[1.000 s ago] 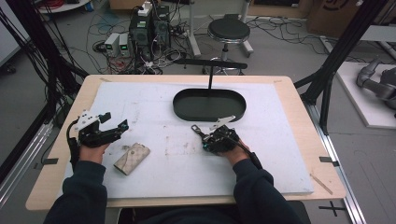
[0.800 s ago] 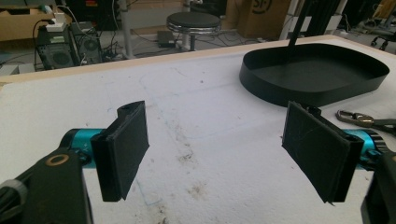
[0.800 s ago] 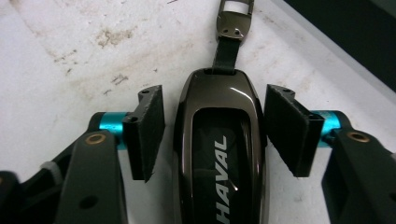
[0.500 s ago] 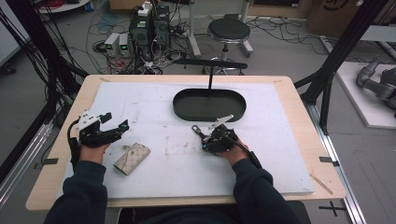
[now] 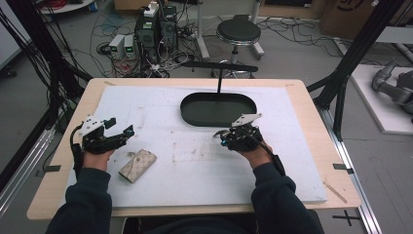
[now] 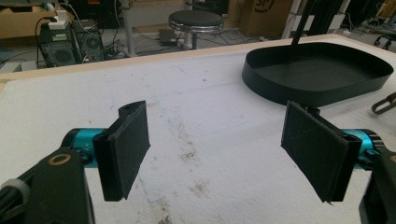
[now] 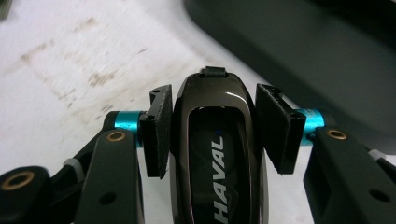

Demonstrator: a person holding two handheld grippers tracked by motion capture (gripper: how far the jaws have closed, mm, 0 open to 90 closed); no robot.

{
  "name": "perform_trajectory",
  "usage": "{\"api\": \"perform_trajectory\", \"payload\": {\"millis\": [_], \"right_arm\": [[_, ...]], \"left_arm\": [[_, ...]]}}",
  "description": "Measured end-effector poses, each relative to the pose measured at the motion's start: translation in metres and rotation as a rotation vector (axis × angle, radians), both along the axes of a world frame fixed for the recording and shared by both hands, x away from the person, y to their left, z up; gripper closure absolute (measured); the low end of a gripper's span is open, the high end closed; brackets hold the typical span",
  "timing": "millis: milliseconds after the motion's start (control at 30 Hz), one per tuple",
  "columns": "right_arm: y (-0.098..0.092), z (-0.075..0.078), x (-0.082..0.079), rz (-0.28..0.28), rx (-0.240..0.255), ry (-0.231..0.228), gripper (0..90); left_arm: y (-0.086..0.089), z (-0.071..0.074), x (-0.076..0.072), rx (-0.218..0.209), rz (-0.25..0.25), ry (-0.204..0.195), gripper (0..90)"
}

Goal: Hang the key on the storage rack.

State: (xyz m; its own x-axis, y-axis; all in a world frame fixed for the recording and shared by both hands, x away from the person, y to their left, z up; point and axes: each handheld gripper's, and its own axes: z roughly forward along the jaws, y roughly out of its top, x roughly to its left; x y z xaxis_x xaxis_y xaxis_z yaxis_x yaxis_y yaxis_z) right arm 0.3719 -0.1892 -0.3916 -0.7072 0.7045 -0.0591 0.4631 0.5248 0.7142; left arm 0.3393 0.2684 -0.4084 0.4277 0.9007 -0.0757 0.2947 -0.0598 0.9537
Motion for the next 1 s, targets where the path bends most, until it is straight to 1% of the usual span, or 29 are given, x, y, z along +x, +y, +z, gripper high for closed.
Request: {"api": "perform_trajectory", "payload": {"millis": [67,100,267,333,400,433,500,533,600,767,833,867,1000], "right_arm": [[-0.007,0.008,0.002,-0.019,0.020,-0.024,50.1],[-0.010,0.012,0.003,-0.032,0.030,-0.027,50.1],[-0.023,0.034,0.010,-0.074,0.068,-0.079,50.1],[-0.027,0.042,0.014,-0.082,0.078,-0.101,50.1],[-0.032,0.050,0.018,-0.099,0.101,-0.110,50.1],[-0.034,0.054,0.020,-0.107,0.108,-0.122,50.1],[-0.039,0.061,0.025,-0.127,0.127,-0.127,50.1],[-0.042,0.065,0.029,-0.136,0.134,-0.140,50.1],[-0.046,0.071,0.032,-0.153,0.157,-0.144,50.1],[-0.059,0.087,0.045,-0.212,0.174,-0.176,50.1],[-0.064,0.093,0.051,-0.240,0.178,-0.178,50.0],[-0.066,0.095,0.053,-0.247,0.182,-0.187,50.0],[-0.073,0.105,0.061,-0.284,0.190,-0.192,50.0]], "left_arm": [[0.000,0.000,0.000,0.004,0.000,0.000,23.3],[0.000,0.000,0.000,0.002,-0.001,0.001,23.4],[0.000,0.000,0.001,0.002,-0.002,0.003,23.5],[0.000,-0.001,0.001,0.003,-0.002,0.003,23.5],[0.000,-0.001,0.001,0.002,-0.004,0.004,23.5],[0.001,-0.001,0.001,0.001,-0.003,0.005,23.5],[0.001,-0.001,0.001,-0.002,-0.002,0.005,23.5],[0.001,-0.001,0.001,-0.001,-0.003,0.005,23.5],[0.001,-0.001,0.001,-0.001,-0.002,0.006,23.5],[0.001,-0.001,0.001,-0.003,-0.002,0.007,23.6],[0.001,-0.001,0.001,-0.005,-0.001,0.007,23.6],[0.001,-0.001,0.002,-0.005,-0.001,0.006,23.6],[0.001,-0.001,0.002,-0.005,0.000,0.008,23.7]]}}
